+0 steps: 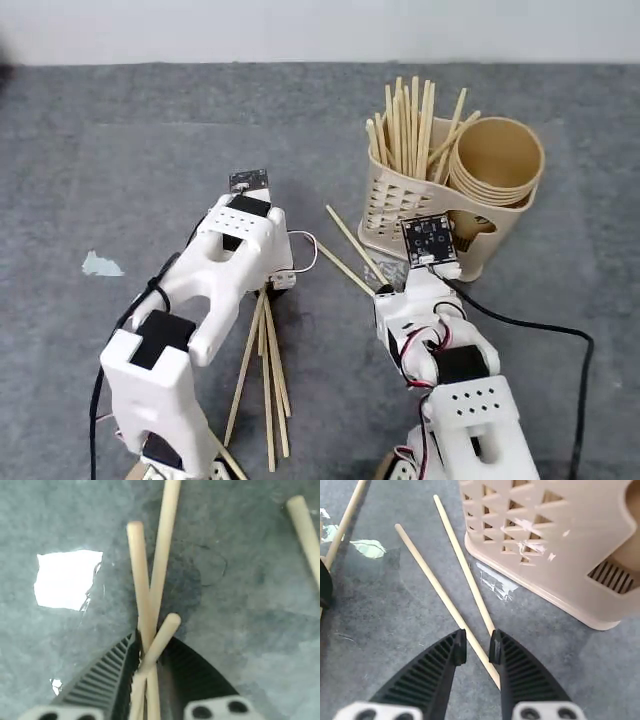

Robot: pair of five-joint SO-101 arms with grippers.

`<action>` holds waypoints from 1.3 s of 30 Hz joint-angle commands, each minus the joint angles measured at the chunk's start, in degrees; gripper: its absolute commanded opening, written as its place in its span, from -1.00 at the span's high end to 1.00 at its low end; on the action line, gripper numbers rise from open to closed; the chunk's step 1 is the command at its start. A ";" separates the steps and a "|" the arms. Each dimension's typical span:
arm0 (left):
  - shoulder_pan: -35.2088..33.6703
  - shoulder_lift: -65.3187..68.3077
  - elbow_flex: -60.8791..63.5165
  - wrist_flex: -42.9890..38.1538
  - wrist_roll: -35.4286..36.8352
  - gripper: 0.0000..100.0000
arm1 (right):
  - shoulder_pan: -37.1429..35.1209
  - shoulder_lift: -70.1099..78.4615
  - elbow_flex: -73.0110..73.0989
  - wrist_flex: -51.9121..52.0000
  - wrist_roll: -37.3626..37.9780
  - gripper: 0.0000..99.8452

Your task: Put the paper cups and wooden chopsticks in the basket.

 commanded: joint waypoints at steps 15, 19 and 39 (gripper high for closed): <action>-2.02 -24.44 -1.19 3.34 0.53 0.98 | 0.57 -1.27 0.00 -0.92 -0.70 0.82; -2.46 -31.82 -1.19 3.34 0.35 0.98 | 0.57 -1.27 0.00 -0.92 -0.70 0.82; -2.11 -42.64 -27.38 -0.09 -0.88 0.98 | 0.48 -1.27 -0.09 1.45 -0.62 0.82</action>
